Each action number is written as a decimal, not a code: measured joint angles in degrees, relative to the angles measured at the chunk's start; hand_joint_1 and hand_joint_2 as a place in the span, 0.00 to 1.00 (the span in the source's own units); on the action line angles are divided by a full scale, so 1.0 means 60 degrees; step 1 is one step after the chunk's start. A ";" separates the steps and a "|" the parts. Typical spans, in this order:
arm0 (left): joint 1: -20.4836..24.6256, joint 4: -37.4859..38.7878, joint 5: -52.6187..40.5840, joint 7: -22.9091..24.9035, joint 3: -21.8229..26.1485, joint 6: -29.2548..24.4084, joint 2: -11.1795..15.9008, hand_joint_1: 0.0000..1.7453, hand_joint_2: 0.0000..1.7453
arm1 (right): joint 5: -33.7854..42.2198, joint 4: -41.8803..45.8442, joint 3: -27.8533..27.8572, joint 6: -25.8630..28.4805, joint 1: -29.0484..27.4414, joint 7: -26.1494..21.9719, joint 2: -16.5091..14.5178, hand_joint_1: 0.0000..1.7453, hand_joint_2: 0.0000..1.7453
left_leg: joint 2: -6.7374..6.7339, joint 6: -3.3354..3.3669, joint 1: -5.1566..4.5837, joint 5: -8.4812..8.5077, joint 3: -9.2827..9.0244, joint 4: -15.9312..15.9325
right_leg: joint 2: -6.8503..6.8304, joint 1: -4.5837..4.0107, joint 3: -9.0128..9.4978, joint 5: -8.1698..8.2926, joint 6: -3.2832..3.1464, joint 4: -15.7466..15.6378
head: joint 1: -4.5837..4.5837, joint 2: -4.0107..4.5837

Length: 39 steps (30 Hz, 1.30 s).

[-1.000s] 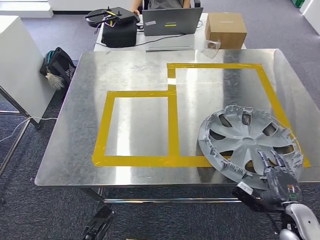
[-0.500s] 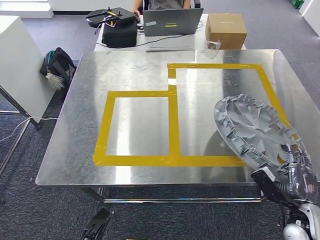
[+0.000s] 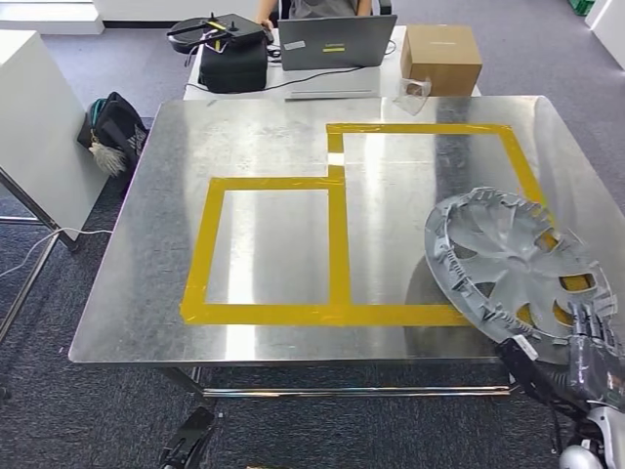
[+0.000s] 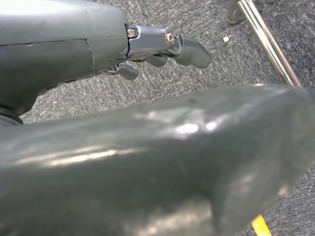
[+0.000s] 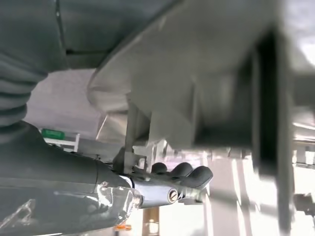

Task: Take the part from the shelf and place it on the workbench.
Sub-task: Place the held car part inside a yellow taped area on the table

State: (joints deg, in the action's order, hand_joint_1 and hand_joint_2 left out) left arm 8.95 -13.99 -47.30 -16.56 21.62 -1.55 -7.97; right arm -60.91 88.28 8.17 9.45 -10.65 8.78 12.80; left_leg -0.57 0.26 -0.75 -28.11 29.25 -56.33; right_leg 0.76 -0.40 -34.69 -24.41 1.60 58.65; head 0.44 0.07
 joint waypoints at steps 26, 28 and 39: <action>-0.0009 0.0000 -0.0002 -0.0077 -0.0001 -0.0016 0.0050 0.00 0.00 | 0.6752 -0.0753 0.0860 -0.2997 0.0748 -0.1119 0.0625 0.00 1.00 | -0.0017 0.0006 0.0005 -0.0004 -0.0051 0.0000 | 0.0047 -0.0007 0.0062 0.0026 0.0030 -0.0040 | 0.0000 0.0000; -0.0011 0.0000 0.0000 -0.0108 -0.0001 -0.0032 0.0050 0.00 0.00 | 0.7423 -0.0759 0.0935 -0.3028 0.0773 -0.1272 0.0597 0.00 1.00 | -0.0016 0.0006 0.0005 -0.0004 -0.0050 0.0000 | 0.0046 -0.0007 0.0061 0.0026 0.0030 -0.0040 | 0.0000 0.0000; -0.0014 0.0000 0.0008 -0.0137 -0.0001 -0.0155 0.0046 0.00 0.00 | 0.6897 -0.0819 0.0902 -0.1870 0.0791 -0.1391 0.0465 0.00 1.00 | -0.0009 0.0021 0.0006 0.0005 -0.0032 0.0000 | 0.0008 -0.0007 0.0053 0.0024 0.0031 -0.0041 | -0.0001 0.0000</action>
State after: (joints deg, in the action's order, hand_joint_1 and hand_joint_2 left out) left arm 8.86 -13.99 -47.25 -17.38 21.62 -2.48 -7.69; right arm -19.53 83.36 13.58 -1.77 -5.90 0.43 15.59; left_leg -0.62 0.39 -0.71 -28.07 29.06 -56.33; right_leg 0.81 -0.44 -34.37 -24.27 1.79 58.41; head 0.44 0.07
